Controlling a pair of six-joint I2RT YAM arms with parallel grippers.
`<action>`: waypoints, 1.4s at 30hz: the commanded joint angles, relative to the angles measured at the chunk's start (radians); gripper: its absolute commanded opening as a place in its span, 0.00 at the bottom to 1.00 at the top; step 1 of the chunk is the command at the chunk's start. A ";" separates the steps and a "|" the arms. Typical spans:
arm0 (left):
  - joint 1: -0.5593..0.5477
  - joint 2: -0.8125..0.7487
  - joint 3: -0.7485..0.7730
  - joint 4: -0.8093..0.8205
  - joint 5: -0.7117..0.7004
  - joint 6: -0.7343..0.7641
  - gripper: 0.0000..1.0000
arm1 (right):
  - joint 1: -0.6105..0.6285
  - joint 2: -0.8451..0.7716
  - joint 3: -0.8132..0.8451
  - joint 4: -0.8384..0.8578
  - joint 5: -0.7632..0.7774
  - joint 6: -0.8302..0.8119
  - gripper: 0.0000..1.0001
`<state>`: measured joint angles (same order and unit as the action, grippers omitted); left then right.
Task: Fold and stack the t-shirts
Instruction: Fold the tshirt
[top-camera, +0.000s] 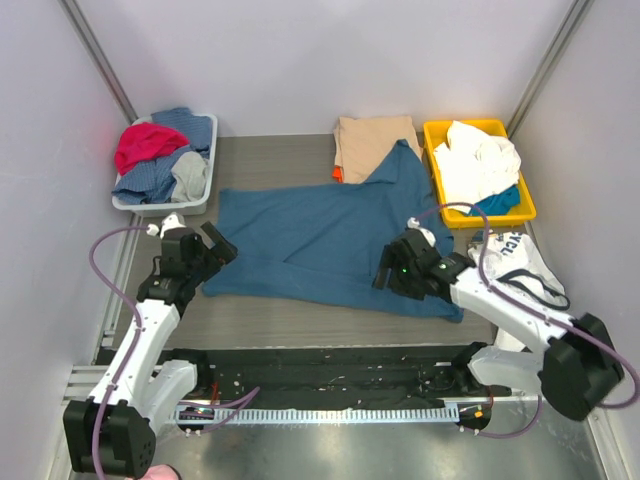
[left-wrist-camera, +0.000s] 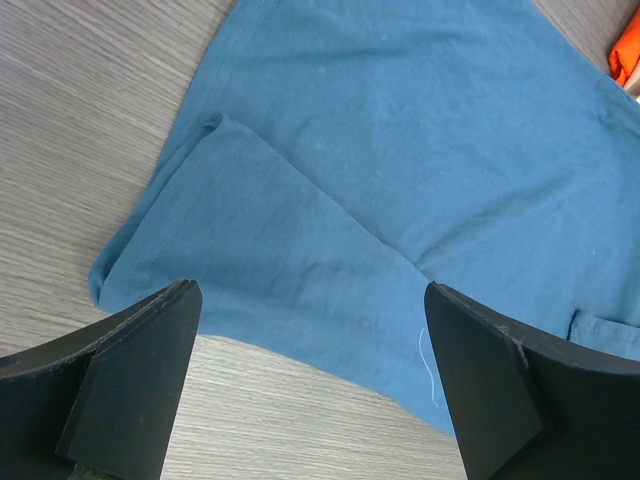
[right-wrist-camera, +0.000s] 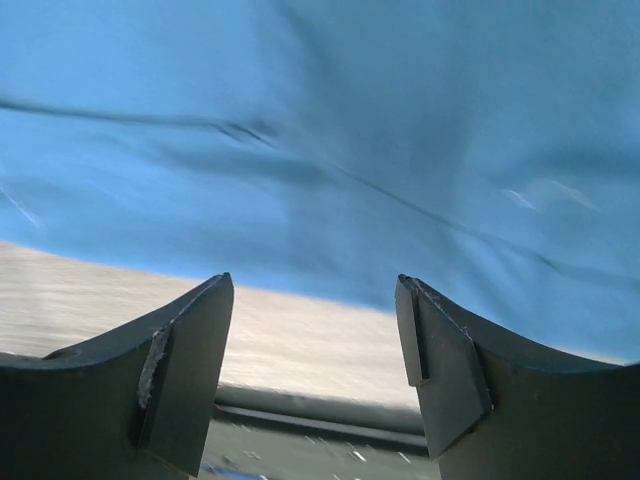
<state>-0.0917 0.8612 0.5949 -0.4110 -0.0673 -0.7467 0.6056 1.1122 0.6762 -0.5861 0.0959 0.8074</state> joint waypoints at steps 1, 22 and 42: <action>-0.003 -0.017 0.051 0.001 -0.012 0.021 1.00 | 0.074 0.181 0.160 0.167 0.033 -0.072 0.74; -0.002 -0.044 0.052 -0.029 -0.043 0.030 1.00 | 0.287 0.641 0.330 0.367 0.073 -0.082 0.74; -0.003 -0.044 0.048 -0.038 -0.072 0.043 1.00 | 0.407 0.500 0.071 0.259 0.126 0.053 0.74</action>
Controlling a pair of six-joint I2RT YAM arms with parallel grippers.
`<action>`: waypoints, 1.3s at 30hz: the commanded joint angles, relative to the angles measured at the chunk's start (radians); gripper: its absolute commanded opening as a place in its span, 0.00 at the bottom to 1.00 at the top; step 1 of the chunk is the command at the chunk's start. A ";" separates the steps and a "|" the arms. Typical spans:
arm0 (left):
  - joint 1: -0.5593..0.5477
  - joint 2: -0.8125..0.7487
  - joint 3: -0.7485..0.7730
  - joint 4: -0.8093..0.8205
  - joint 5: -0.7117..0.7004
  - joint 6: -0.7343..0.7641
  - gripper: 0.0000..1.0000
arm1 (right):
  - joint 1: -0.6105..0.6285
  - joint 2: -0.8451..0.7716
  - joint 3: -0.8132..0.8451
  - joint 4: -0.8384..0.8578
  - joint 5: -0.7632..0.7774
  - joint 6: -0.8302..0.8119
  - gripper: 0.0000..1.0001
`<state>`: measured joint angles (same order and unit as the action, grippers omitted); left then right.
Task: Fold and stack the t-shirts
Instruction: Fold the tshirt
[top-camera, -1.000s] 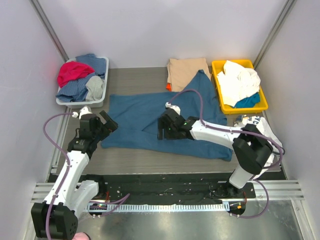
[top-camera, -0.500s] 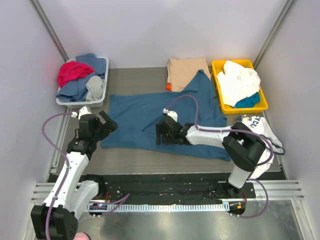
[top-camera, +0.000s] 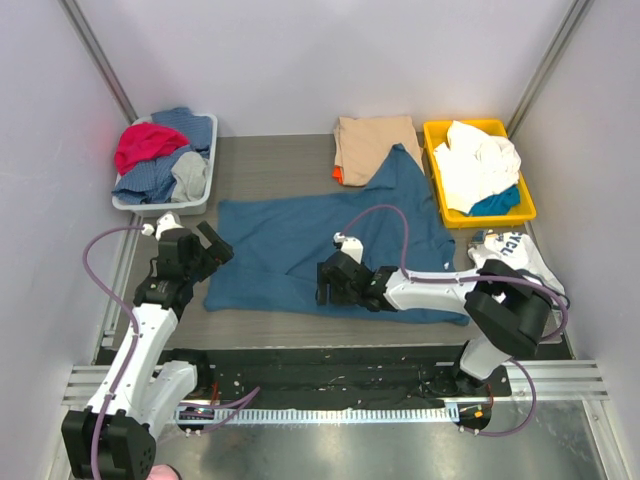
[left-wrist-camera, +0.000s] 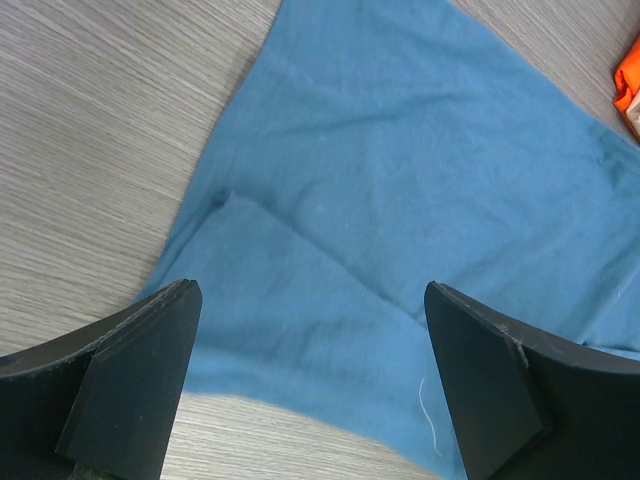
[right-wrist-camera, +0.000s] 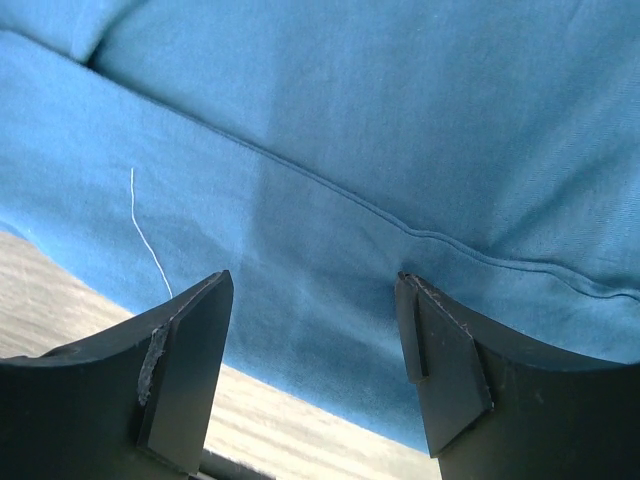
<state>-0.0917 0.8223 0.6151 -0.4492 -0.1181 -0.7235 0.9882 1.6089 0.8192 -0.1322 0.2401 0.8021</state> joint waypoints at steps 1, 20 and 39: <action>-0.003 -0.005 0.028 0.001 -0.022 0.019 1.00 | 0.029 -0.013 -0.084 -0.205 -0.018 0.063 0.74; -0.003 0.458 0.253 0.202 -0.106 0.087 0.99 | 0.044 -0.346 0.012 -0.434 0.113 0.019 0.75; 0.037 0.873 0.463 0.259 -0.206 0.114 0.68 | 0.044 -0.334 0.090 -0.452 0.169 -0.030 0.76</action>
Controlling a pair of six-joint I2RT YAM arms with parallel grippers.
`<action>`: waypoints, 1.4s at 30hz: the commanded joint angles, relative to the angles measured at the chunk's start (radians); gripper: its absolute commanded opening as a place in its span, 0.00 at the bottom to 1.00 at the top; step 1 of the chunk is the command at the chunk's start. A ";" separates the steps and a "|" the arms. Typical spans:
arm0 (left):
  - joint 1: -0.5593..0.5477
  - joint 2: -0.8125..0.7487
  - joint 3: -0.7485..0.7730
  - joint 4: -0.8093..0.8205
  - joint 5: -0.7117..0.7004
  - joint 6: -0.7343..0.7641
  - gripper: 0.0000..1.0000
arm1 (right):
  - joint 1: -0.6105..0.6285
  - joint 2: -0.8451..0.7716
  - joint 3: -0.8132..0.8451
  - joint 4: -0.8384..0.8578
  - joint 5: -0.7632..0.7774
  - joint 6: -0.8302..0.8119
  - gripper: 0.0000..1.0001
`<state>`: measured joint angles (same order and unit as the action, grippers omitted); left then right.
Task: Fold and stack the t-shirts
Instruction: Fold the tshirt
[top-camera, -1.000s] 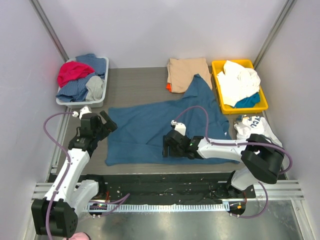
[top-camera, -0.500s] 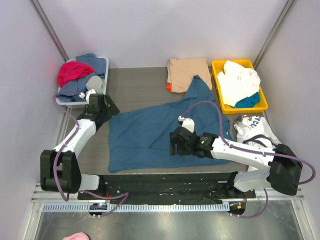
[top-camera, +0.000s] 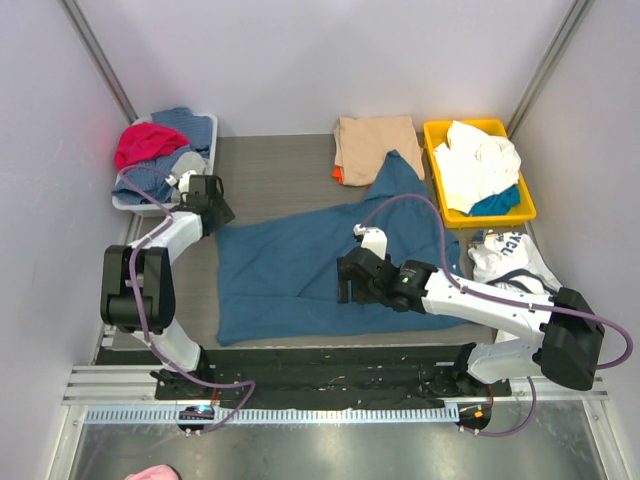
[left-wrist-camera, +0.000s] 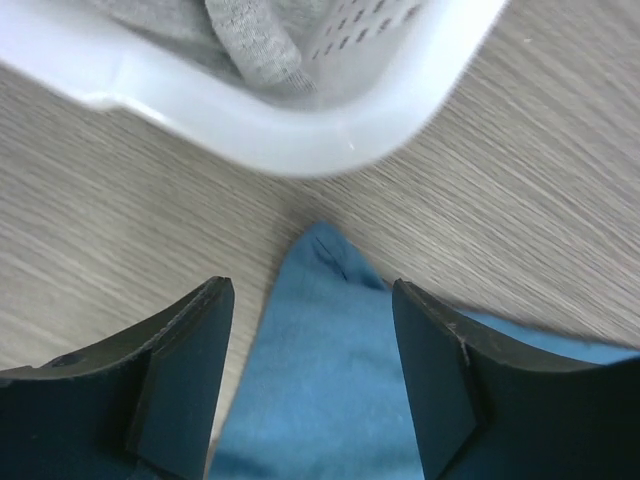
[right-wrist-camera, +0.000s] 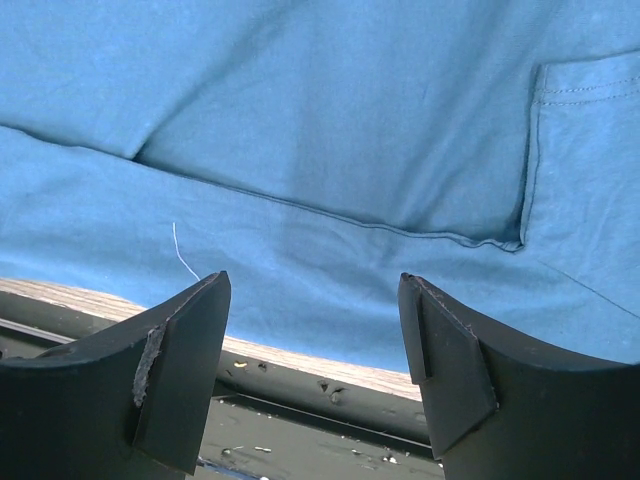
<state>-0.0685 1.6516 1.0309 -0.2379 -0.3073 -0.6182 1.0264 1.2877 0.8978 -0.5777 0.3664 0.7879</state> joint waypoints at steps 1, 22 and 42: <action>0.015 0.051 0.049 0.049 -0.019 0.008 0.66 | 0.006 -0.013 0.012 -0.007 0.043 -0.015 0.76; 0.056 0.192 0.081 0.068 0.091 -0.095 0.55 | 0.004 0.015 0.010 -0.021 0.052 -0.018 0.77; 0.056 0.065 -0.006 0.075 0.146 -0.114 0.68 | 0.006 0.024 0.001 -0.021 0.054 -0.009 0.77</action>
<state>-0.0174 1.7561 1.0527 -0.1959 -0.1791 -0.7204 1.0264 1.3102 0.8974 -0.6071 0.3920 0.7811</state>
